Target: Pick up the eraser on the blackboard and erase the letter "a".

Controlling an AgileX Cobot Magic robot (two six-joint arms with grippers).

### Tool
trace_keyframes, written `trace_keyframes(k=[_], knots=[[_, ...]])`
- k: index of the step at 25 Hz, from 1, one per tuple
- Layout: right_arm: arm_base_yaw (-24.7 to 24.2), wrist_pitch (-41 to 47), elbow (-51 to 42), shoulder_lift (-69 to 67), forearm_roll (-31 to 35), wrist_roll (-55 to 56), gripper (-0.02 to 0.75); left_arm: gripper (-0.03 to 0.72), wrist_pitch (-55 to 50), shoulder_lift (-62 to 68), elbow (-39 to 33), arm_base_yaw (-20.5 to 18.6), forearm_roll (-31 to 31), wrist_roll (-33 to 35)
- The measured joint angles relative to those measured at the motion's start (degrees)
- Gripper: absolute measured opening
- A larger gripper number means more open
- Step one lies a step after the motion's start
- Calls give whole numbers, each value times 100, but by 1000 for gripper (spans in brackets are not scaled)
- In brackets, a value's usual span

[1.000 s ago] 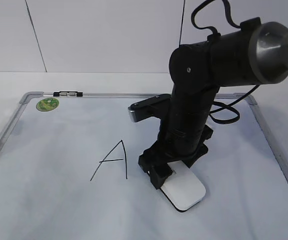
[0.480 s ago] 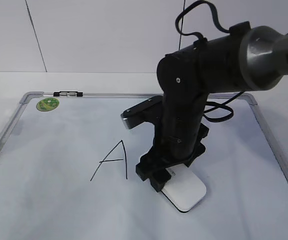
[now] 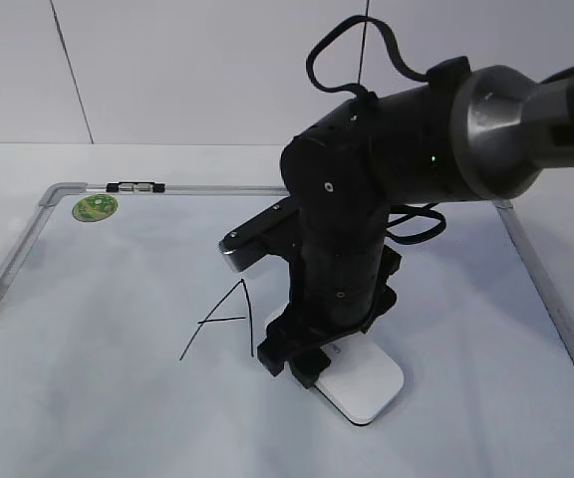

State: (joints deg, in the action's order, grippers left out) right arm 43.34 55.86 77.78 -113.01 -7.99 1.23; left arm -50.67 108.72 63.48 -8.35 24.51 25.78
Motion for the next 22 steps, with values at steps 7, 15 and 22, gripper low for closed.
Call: trace_keyframes(k=[7,15,22], knots=[[-422,-100,0,0,266,87,554,52,0,0,0,0,0,0],[-763,-187,0,0,441,27,554,52,0,0,0,0,0,0],[-492,-198,0,0,799,-517,554,52,0,0,0,0,-11,0]])
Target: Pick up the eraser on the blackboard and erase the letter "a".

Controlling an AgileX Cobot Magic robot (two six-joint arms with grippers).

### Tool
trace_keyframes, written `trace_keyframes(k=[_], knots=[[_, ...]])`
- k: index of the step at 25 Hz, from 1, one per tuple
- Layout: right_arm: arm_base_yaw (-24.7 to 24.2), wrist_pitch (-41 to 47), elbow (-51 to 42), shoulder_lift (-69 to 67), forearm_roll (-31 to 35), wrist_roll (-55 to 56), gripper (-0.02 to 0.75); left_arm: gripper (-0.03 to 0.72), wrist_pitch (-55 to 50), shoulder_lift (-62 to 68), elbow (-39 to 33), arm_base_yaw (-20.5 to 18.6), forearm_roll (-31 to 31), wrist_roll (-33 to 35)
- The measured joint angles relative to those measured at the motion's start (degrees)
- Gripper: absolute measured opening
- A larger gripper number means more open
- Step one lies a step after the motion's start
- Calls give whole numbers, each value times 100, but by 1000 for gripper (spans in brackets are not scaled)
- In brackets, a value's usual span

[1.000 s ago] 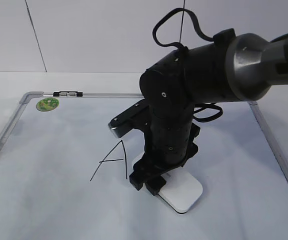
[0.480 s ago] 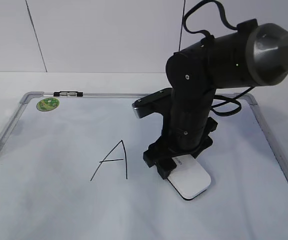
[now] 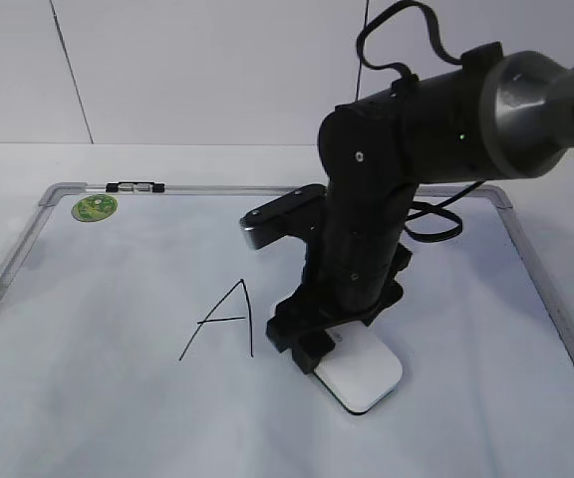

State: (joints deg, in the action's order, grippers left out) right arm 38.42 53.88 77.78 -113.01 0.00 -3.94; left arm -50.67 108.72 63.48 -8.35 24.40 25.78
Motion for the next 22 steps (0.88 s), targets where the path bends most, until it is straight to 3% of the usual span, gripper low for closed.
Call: trace_keyframes(k=[4,8,15,22], knots=[[337,-7,0,-9,44,-42,554,52,0,0,0,0,0,0],[314,-13,0,-9,-32,31,554,52,0,0,0,0,0,0],[-486,-27,0,-9,107,117,554,52,10,0,0,0,0,0],[-1068,-48,0,-9,-333,488,554,52,10,0,0,0,0,0]])
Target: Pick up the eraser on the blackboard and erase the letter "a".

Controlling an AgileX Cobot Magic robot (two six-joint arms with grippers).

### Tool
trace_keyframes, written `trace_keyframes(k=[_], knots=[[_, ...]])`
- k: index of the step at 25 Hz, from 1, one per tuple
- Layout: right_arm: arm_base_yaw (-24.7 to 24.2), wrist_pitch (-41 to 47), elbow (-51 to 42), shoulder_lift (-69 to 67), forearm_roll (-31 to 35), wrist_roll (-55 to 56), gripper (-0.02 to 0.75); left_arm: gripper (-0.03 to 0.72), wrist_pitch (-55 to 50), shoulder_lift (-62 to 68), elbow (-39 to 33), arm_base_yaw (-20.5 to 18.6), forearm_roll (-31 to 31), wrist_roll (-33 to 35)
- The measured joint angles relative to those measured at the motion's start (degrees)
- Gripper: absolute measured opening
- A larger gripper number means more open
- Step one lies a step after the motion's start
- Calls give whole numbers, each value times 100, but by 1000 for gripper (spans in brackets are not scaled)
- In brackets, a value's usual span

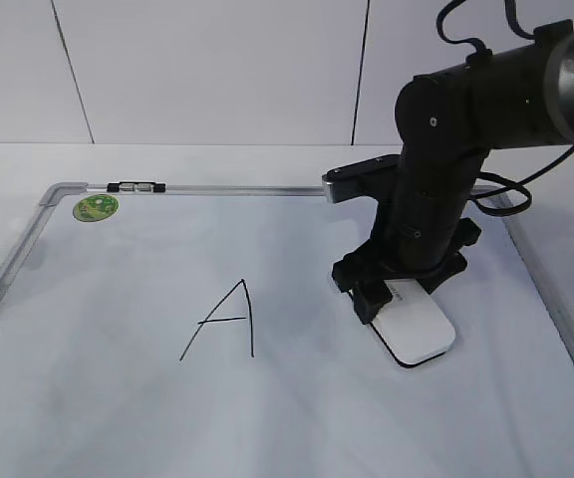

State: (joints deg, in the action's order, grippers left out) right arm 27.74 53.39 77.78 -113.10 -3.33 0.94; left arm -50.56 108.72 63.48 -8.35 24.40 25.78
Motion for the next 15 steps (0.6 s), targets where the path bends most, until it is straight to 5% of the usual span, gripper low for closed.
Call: trace_keyframes(k=[15], knots=[[-151,823,-61,1617,-175,91,554,52,-10,0,9,0,-34,0]])
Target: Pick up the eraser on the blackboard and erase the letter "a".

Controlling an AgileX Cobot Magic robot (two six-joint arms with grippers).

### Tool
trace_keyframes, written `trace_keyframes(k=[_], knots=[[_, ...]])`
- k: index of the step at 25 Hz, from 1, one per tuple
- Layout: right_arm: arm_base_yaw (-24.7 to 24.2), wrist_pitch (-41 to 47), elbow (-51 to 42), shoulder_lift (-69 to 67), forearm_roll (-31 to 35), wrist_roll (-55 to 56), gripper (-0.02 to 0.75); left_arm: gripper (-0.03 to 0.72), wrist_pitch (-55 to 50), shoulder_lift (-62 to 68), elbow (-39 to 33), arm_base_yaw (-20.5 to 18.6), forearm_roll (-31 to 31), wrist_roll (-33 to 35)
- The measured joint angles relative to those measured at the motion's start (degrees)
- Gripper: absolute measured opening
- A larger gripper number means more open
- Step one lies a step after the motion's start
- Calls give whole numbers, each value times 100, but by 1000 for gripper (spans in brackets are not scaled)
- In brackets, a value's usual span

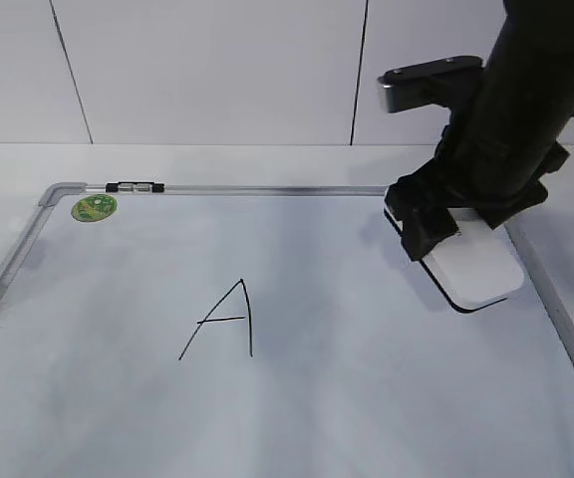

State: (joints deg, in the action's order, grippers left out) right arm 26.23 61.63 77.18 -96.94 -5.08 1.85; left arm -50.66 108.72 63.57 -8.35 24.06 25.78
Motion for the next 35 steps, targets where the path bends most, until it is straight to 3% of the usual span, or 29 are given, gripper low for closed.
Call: trace_keyframes(k=[15,23,35], knots=[[-1558,-172,-133,-294,54,214,553,52,0,0,0,0,0,0],[-1584,-938,-920,-502,156,386,553,52,0,0,0,0,0,0],[-1584,-1101,-943,-754,-198,818,569,52,0,0,0,0,0,0]])
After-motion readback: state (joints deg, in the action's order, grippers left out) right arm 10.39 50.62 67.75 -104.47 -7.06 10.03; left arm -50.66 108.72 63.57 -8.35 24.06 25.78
